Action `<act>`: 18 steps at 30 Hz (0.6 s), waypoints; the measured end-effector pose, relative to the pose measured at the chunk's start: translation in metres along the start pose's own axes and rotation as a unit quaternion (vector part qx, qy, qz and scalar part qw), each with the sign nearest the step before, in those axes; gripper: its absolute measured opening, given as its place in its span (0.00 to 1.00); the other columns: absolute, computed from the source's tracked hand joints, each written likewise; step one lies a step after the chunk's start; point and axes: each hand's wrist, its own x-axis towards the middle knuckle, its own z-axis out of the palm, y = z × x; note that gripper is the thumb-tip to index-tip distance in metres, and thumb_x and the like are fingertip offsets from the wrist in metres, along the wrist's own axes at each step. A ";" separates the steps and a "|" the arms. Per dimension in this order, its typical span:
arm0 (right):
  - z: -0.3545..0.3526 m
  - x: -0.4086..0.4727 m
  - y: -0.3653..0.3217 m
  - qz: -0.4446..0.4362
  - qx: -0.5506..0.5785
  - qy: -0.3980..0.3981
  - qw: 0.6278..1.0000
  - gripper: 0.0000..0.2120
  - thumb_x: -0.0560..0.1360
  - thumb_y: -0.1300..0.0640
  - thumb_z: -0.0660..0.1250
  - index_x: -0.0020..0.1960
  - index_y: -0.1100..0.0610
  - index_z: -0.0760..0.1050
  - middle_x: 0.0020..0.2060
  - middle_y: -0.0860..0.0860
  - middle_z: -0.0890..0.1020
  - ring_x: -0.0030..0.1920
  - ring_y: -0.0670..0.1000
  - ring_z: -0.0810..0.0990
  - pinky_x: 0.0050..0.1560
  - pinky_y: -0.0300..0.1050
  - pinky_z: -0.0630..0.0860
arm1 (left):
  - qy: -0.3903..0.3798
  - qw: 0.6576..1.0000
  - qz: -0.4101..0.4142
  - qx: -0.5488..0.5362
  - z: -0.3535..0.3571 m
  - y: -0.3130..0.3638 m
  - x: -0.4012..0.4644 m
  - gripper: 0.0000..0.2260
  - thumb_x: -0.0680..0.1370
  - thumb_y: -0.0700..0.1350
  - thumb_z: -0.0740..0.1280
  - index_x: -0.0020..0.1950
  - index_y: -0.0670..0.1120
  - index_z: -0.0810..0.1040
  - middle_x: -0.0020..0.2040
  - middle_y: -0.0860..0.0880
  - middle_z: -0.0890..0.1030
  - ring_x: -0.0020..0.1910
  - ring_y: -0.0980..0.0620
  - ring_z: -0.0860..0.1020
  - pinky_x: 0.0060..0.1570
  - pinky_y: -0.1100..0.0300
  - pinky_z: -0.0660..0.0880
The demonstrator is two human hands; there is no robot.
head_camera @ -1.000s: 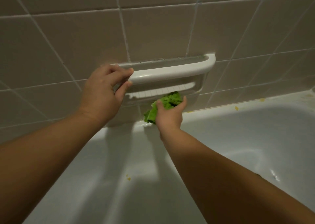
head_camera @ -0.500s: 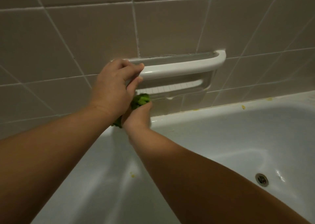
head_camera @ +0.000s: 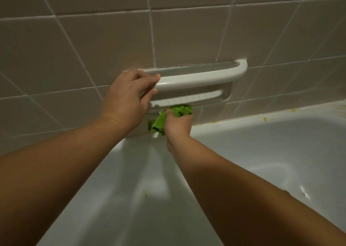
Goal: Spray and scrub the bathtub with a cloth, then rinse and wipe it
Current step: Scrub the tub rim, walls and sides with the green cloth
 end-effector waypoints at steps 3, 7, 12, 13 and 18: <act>-0.016 -0.011 0.007 -0.033 -0.023 -0.100 0.994 0.23 0.75 0.45 0.74 0.64 0.51 0.71 0.56 0.50 0.82 0.56 0.56 0.82 0.63 0.59 0.79 | -0.003 1.000 -0.012 -0.005 0.000 0.002 0.000 0.13 0.80 0.44 0.72 0.65 0.50 0.84 0.56 0.48 0.82 0.60 0.44 0.78 0.61 0.61 0.67; -0.057 -0.027 0.012 -0.059 -0.029 -0.133 0.989 0.27 0.74 0.48 0.77 0.67 0.50 0.69 0.57 0.49 0.81 0.55 0.52 0.83 0.60 0.58 0.82 | -0.012 1.000 -0.010 -0.012 -0.007 0.005 0.003 0.13 0.80 0.44 0.73 0.64 0.51 0.84 0.56 0.49 0.83 0.59 0.45 0.79 0.68 0.47 0.72; -0.140 -0.018 -0.040 -0.124 0.023 0.083 0.988 0.24 0.72 0.48 0.78 0.62 0.49 0.69 0.49 0.45 0.80 0.47 0.46 0.82 0.51 0.47 0.80 | -0.029 0.999 -0.029 -0.009 -0.014 0.008 0.005 0.13 0.79 0.44 0.73 0.63 0.50 0.85 0.59 0.49 0.84 0.61 0.46 0.80 0.64 0.59 0.69; -0.155 -0.016 -0.056 -0.158 0.038 0.116 0.980 0.23 0.73 0.48 0.78 0.62 0.49 0.70 0.49 0.43 0.80 0.46 0.42 0.80 0.48 0.43 0.77 | -0.031 0.999 -0.033 -0.009 -0.015 0.009 0.005 0.13 0.79 0.43 0.73 0.63 0.50 0.85 0.59 0.49 0.84 0.62 0.46 0.80 0.64 0.59 0.69; -0.184 0.008 -0.139 -0.287 -0.006 0.167 0.943 0.23 0.75 0.50 0.76 0.66 0.47 0.72 0.54 0.42 0.80 0.50 0.41 0.81 0.54 0.40 0.76 | -0.045 0.998 -0.051 0.002 -0.020 0.016 0.008 0.12 0.79 0.43 0.73 0.63 0.49 0.85 0.59 0.48 0.84 0.61 0.46 0.80 0.61 0.64 0.66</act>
